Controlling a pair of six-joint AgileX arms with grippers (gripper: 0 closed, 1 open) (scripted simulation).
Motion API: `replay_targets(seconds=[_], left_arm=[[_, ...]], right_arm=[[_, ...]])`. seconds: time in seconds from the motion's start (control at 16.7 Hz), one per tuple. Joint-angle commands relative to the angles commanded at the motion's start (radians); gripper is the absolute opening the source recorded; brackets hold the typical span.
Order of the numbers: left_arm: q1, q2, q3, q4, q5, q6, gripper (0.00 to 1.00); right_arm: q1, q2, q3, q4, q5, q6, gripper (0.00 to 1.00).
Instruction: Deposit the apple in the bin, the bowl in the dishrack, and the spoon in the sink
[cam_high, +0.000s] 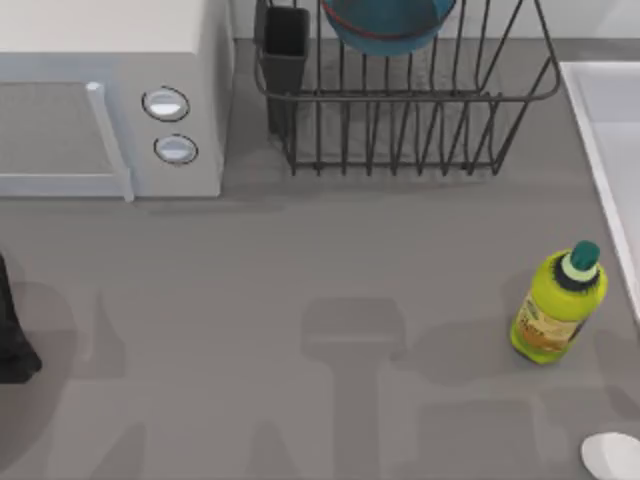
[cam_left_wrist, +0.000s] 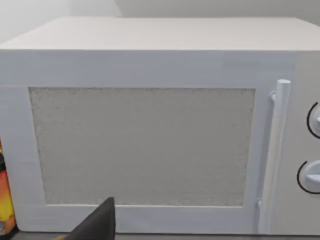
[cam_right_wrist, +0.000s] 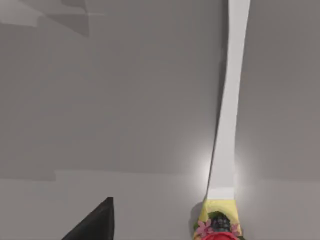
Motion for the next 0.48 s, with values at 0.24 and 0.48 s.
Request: replay_targets(seconds=[0.24, 0.48], left_arm=[[0.000, 0.000, 0.000, 0.000, 0.000, 0.000, 1.00], [0.000, 0.000, 0.000, 0.000, 0.000, 0.000, 1.00]], right_arm=[[-0.001, 0.097, -0.111, 0.221, 0.000, 0.001, 1.00], [-0.001, 0.183, -0.209, 0.402, 0.000, 0.002, 1.00]])
